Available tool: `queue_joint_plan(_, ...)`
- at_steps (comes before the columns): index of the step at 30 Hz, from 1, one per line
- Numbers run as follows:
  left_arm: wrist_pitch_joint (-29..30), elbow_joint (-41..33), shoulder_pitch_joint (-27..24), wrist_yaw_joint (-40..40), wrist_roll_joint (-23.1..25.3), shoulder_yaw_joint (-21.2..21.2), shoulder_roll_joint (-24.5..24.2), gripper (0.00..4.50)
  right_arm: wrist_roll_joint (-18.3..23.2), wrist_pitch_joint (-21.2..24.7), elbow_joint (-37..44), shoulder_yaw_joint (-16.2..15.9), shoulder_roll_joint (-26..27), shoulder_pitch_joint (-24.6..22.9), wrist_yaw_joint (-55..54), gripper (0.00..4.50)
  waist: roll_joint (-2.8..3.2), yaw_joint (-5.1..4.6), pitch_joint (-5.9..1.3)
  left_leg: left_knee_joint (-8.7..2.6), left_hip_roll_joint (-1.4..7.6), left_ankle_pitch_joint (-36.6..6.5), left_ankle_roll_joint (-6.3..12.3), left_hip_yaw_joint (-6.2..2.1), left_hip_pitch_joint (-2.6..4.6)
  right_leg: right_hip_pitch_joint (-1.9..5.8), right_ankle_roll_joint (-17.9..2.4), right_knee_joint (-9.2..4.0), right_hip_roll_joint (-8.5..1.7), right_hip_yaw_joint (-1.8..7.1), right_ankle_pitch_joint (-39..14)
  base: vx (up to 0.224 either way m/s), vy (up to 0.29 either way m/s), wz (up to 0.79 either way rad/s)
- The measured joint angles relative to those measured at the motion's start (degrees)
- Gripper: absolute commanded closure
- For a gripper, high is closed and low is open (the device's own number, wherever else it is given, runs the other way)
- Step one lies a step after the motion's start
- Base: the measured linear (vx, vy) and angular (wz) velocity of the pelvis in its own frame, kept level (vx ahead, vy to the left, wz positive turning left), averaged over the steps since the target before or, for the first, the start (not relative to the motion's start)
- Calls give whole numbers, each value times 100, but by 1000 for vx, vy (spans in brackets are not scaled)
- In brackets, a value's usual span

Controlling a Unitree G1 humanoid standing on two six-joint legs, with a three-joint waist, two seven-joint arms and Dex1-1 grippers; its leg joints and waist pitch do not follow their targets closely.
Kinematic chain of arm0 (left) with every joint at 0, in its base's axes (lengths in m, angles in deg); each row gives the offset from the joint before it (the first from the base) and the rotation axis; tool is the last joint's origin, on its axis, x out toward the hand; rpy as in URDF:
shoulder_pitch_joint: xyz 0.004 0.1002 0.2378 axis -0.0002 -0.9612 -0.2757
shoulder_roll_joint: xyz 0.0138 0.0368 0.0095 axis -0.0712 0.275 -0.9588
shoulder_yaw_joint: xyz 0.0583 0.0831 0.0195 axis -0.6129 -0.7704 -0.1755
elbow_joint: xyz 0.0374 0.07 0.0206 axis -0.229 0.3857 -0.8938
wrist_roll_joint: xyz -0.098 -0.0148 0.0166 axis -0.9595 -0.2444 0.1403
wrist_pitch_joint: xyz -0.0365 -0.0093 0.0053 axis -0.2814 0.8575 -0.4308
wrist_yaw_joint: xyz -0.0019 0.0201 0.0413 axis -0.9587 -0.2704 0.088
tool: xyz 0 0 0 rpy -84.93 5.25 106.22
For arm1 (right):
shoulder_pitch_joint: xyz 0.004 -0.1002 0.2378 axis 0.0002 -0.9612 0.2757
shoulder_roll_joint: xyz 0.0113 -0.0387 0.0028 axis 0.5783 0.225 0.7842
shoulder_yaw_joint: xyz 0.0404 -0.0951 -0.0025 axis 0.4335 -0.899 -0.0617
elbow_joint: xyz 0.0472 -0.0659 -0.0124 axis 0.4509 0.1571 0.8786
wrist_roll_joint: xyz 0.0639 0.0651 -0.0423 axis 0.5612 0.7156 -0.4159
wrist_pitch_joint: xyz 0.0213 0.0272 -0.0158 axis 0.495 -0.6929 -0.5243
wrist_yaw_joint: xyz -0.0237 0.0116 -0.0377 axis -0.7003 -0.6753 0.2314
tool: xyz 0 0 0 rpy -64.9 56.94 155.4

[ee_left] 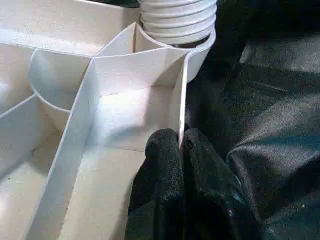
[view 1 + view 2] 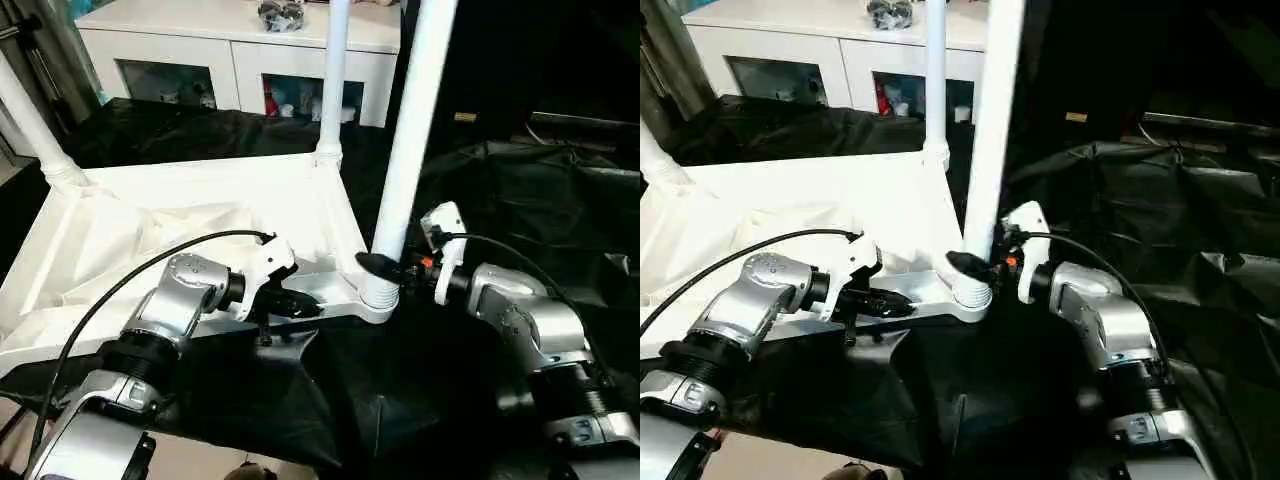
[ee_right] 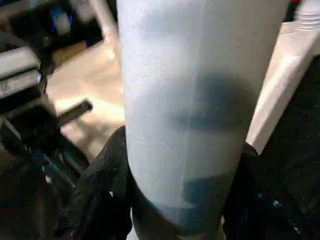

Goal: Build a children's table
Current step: Insert table leg to table base

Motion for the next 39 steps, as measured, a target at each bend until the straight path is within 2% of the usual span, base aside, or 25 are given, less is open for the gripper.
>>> queue_joint_plan(7,-69,194,78,74,5,-2,79,450,139,-478,125,193,133,-499,-88,261,14,-4,-9,-1,-3,-1,-1,-3,16,23,0,-5,-1,0,0,0,0,0)
queue_joint_plan(10,-149,304,96,180,7,-2,139,450,134,-817,183,243,234,-743,-147,262,48,-15,-15,-4,-6,-2,-1,-9,31,39,32,-20,-1,-1,-19,0,0,0)
queue_joint_plan(14,-186,456,151,258,6,-2,191,450,-106,-1311,342,149,340,-935,-436,262,77,-23,-10,-27,-12,-2,-1,-19,58,43,39,-54,-1,-10,-24,0,0,0)
queue_joint_plan(17,-237,536,163,264,6,-2,205,450,-281,-1386,462,-11,327,-974,-574,262,96,-32,-5,-78,-26,-2,-1,-20,94,73,40,-125,-1,-9,-24,0,0,0)
queue_joint_plan(19,-246,543,165,278,8,-2,191,450,-507,-1404,471,-213,204,-825,-615,262,107,-54,-6,-81,-26,-2,-1,-20,98,75,39,-144,-1,-8,-24,0,0,0)
queue_joint_plan(21,-256,545,179,343,18,-5,204,450,-812,-1412,472,-365,96,-670,-669,262,82,-84,-10,-84,-25,-2,-1,-22,97,80,37,-152,0,-11,-22,0,0,0)
queue_joint_plan(26,-341,599,193,364,18,-9,172,450,-1041,-1364,217,-607,-35,-299,-530,262,74,-180,-11,-87,-26,-2,-1,-22,103,77,29,-153,0,-11,-18,0,0,0)
queue_joint_plan(32,-360,595,193,284,17,-13,110,450,-1111,-1230,-33,-787,-189,49,-154,262,62,-203,-15,-92,-25,-2,-1,-22,102,84,17,-152,1,-10,-10,0,0,0)
queue_joint_plan(39,-438,585,192,127,12,-57,-10,450,-1174,-1214,-625,-934,-265,548,403,262,0,-202,-32,-102,-22,-2,-2,-22,104,79,-19,-147,2,-15,12,0,0,0)
